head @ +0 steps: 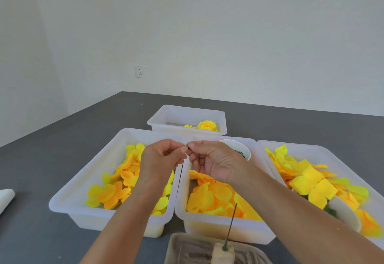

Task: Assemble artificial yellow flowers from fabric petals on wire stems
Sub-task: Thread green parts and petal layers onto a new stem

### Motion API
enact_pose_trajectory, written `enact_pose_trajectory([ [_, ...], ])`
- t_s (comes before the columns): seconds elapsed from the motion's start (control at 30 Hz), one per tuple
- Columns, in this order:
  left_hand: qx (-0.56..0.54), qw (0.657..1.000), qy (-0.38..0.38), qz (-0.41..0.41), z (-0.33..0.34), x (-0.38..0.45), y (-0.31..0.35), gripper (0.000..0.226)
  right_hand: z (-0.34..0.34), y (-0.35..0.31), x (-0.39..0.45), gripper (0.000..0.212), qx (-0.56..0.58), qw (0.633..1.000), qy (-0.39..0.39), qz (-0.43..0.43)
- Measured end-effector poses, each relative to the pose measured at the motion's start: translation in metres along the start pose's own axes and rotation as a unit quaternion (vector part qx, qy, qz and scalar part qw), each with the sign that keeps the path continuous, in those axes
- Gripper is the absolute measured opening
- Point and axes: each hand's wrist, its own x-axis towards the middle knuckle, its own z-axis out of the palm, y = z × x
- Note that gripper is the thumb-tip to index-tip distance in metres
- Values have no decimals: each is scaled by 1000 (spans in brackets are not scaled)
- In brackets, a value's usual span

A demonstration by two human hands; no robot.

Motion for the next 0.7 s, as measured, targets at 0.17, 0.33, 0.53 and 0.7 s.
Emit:
enact_pose_trajectory([
  [0.17, -16, 996, -27, 88, 8, -28, 21, 16, 2, -6, -44, 19, 57, 998, 5, 30],
  [0.33, 25, 989, -37, 140, 18, -53, 32, 23, -5, -5, -78, 11, 45, 999, 6, 1],
  [0.53, -62, 990, -82, 102, 26, -76, 42, 12, -18, -1, -108, 10, 32, 999, -1, -12],
  [0.7, -110, 990, -74, 54, 28, -89, 42, 21, -23, 6, -123, 10, 104, 994, -19, -7],
])
